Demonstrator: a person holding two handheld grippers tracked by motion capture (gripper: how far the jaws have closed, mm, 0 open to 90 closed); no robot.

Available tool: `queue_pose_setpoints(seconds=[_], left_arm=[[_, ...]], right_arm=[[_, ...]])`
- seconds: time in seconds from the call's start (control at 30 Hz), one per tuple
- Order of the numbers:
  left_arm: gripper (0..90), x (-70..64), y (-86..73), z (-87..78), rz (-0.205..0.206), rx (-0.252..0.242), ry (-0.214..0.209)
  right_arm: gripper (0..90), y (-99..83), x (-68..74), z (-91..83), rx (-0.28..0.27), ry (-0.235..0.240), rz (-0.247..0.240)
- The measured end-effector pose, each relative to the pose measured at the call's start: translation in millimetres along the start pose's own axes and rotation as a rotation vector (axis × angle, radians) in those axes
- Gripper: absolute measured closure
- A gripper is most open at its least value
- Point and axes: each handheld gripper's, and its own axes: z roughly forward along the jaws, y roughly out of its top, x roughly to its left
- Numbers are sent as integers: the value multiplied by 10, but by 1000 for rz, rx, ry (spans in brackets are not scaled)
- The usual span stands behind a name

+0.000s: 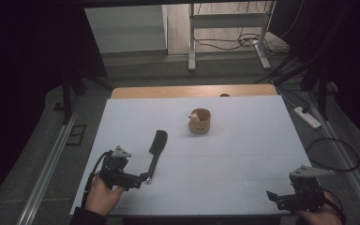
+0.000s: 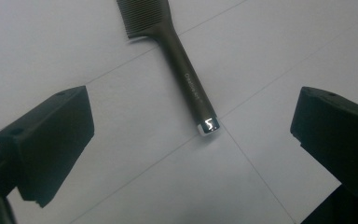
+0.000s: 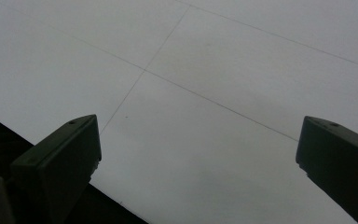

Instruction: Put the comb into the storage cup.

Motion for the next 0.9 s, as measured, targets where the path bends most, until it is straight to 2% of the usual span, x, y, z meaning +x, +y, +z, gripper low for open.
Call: queue_pose_setpoints(seconds=[0.47, 0.9], left_arm=[[5, 43, 149, 167, 17, 40, 14], [13, 51, 316, 323, 40, 64, 7]], right_arm=[[0, 1, 0, 3, 3, 3, -4], [0, 3, -1, 5, 5, 5, -4]])
